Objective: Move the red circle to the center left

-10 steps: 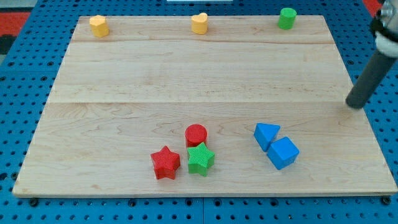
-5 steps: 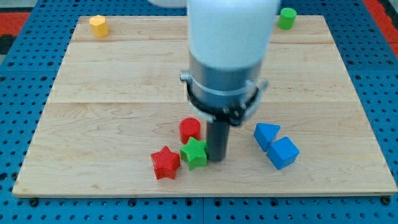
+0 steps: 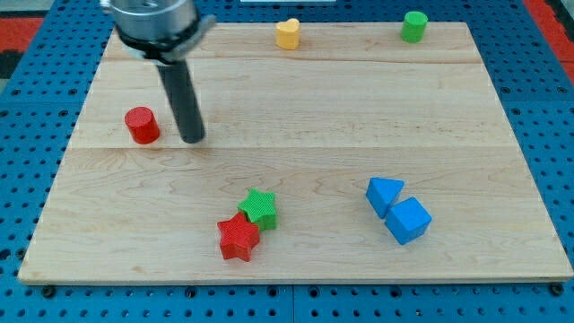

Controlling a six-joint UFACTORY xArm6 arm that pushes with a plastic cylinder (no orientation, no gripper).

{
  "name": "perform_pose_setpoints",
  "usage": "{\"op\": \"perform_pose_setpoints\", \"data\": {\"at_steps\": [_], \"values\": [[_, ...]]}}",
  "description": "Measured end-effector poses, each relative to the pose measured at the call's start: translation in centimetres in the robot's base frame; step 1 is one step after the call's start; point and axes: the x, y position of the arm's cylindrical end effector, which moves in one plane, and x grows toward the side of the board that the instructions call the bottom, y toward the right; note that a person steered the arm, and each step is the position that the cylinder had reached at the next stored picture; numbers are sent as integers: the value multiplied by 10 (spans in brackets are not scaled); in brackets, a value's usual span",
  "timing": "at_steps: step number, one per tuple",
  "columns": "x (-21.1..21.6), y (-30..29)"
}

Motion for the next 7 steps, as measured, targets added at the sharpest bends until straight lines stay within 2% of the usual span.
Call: {"op": "perform_pose_setpoints", "data": {"at_steps": [1, 2, 3, 4, 5, 6, 7], "values": [[4, -79], [-2, -119], [-27, -97], [-7, -100], [-40, -18], [-64, -22], [-60, -59]]}}
